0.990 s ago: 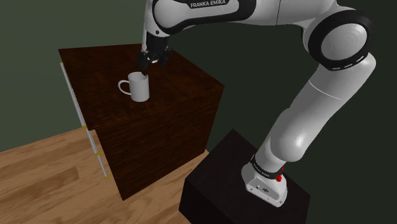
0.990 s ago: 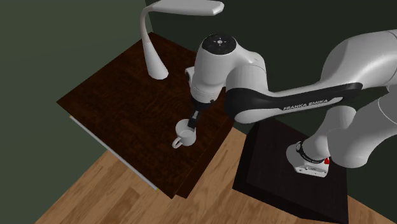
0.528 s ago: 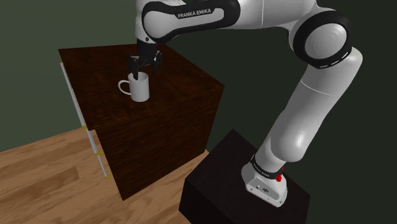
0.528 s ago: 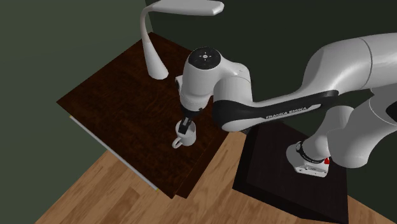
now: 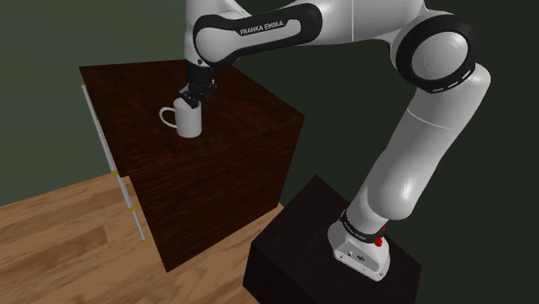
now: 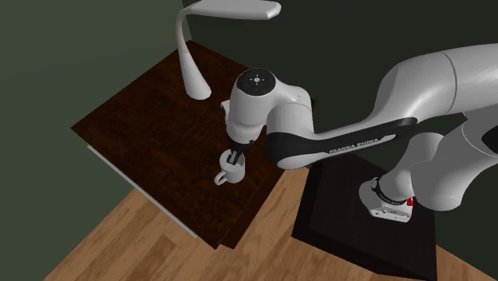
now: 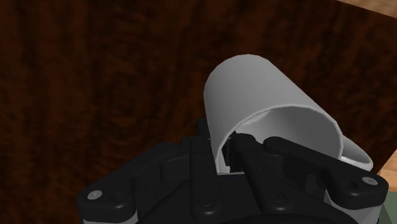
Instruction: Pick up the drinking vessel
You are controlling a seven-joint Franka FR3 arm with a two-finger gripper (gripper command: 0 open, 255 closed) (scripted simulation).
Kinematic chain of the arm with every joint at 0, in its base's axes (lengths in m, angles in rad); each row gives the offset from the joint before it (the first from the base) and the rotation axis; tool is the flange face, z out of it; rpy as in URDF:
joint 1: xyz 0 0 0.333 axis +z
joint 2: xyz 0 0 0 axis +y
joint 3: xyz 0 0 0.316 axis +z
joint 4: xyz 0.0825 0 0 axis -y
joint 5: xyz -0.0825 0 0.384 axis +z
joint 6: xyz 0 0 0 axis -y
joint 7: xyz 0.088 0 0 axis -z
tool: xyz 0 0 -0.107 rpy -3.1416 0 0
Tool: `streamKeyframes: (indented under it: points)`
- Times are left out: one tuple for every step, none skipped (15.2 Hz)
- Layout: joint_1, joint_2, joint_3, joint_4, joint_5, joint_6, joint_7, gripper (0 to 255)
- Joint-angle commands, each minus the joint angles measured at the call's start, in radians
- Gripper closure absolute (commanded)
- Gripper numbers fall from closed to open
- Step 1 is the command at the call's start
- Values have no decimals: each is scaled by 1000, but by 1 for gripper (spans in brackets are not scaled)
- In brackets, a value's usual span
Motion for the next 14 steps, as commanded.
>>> streamKeyframes:
  points:
    - [0, 0, 0, 0, 0, 0, 0, 255]
    - [0, 0, 0, 0, 0, 0, 0, 255]
    - [0, 0, 0, 0, 0, 0, 0, 255]
    - [0, 0, 0, 0, 0, 0, 0, 255]
    - [0, 0, 0, 0, 0, 0, 0, 255]
    - [0, -2, 0, -1, 0, 0, 0, 255]
    - [0, -4, 0, 9, 1, -13, -1, 255]
    - [0, -7, 0, 19, 2, -26, -2, 255]
    - [0, -9, 0, 31, 3, -39, -2, 255]
    - [0, -11, 0, 42, 4, -52, -3, 255]
    - [0, -13, 0, 53, 4, -65, -4, 255]
    - [0, -14, 0, 64, 5, -78, -4, 255]
    - [0, -15, 0, 76, 5, -91, -5, 255]
    - [0, -17, 1, 88, 6, -104, -5, 255]
